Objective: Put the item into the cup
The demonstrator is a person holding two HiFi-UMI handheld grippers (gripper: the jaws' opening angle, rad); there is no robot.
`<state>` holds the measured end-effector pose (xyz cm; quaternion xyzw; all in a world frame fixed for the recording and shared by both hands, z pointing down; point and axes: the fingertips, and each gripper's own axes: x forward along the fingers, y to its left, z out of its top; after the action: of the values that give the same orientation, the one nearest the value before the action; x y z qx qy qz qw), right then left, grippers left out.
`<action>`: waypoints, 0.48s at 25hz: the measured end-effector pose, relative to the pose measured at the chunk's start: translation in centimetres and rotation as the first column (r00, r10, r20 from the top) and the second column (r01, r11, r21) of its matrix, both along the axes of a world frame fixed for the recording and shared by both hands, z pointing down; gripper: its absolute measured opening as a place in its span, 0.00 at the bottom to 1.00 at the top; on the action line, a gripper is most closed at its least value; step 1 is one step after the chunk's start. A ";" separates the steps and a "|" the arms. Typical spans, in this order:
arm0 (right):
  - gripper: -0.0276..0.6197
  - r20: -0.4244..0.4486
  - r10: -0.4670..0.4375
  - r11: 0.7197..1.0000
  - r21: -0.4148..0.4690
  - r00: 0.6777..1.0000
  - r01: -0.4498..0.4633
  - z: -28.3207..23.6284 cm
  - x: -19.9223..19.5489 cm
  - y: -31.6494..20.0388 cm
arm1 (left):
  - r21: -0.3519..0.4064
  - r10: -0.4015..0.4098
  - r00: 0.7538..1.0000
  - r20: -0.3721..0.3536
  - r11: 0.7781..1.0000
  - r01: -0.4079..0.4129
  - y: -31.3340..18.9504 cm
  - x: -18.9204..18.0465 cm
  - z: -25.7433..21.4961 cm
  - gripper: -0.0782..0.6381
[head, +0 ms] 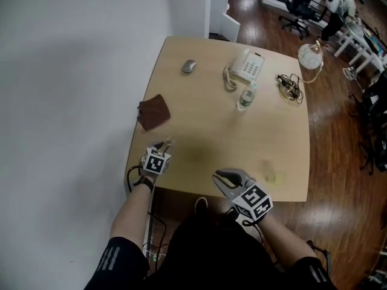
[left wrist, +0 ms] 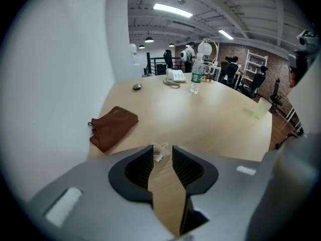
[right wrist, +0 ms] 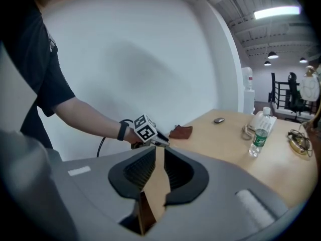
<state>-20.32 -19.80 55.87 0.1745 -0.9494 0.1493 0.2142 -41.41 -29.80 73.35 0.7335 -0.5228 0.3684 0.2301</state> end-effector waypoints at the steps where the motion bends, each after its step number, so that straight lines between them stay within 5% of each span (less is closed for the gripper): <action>1: 0.14 -0.003 0.000 1.000 -0.006 1.000 0.000 0.2 0.1 -0.1 | -0.008 -0.003 1.000 0.007 1.000 0.003 -0.5 -0.1 0.6 0.27; 9: 0.14 -0.011 0.018 0.999 -0.047 1.000 -0.019 1.8 0.3 -1.3 | -0.072 0.016 0.998 0.059 0.997 -0.012 -3.4 -1.1 3.6 0.27; 12: 0.14 -0.013 0.033 0.997 -0.072 0.999 -0.034 2.4 0.6 -1.4 | -0.104 0.031 0.997 0.068 0.994 -0.023 -3.2 -1.2 4.6 0.20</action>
<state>-19.74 -21.20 58.24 0.1834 -0.9390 0.1862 0.2235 -42.58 -33.04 77.94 0.7144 -0.5009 0.4231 0.2443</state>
